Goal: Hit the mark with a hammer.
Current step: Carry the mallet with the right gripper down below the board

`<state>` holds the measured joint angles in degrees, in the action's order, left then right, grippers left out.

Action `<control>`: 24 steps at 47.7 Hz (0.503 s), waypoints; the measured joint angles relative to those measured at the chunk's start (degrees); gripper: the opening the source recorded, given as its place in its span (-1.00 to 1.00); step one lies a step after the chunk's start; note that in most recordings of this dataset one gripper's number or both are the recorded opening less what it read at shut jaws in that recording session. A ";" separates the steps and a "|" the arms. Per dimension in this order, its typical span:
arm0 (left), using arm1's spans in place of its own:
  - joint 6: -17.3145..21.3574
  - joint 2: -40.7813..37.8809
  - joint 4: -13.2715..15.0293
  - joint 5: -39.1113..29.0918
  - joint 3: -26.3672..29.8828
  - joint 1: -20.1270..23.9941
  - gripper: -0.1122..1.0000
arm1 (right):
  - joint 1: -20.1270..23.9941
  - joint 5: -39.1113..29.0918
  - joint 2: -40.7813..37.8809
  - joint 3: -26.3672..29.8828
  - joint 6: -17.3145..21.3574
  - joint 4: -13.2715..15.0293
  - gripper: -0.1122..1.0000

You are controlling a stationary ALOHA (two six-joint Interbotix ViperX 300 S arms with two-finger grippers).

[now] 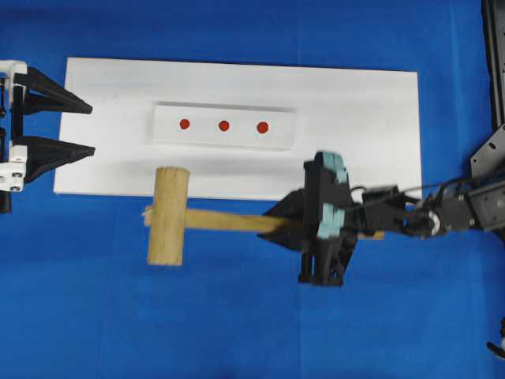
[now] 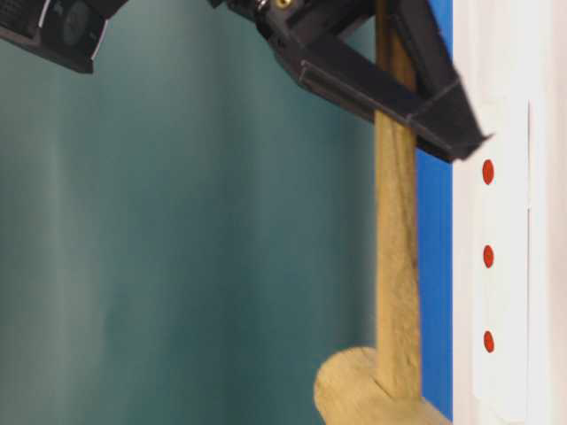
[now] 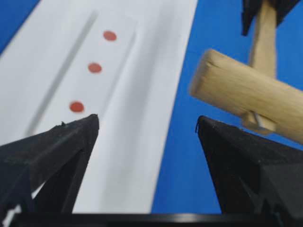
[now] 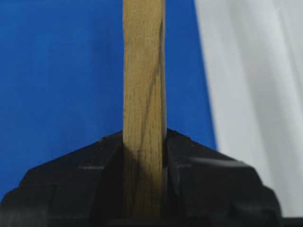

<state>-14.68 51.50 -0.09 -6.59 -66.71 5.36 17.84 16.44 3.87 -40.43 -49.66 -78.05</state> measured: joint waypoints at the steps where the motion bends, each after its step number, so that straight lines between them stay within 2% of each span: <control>1: 0.35 0.00 0.00 0.00 0.00 0.00 0.66 | 0.35 0.18 -0.18 0.18 0.09 -0.35 -0.67; 6: 1.67 0.35 -0.09 0.18 -0.09 0.35 0.66 | 2.11 0.53 -1.14 0.88 0.00 -1.93 -0.67; 24: 1.67 0.79 0.09 0.18 -0.44 0.70 0.66 | 2.64 -1.23 -6.06 1.85 0.18 -5.01 -0.67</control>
<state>-13.01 52.29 0.00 -6.42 -67.15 6.06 20.48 15.21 -2.20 -38.58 -49.48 -83.06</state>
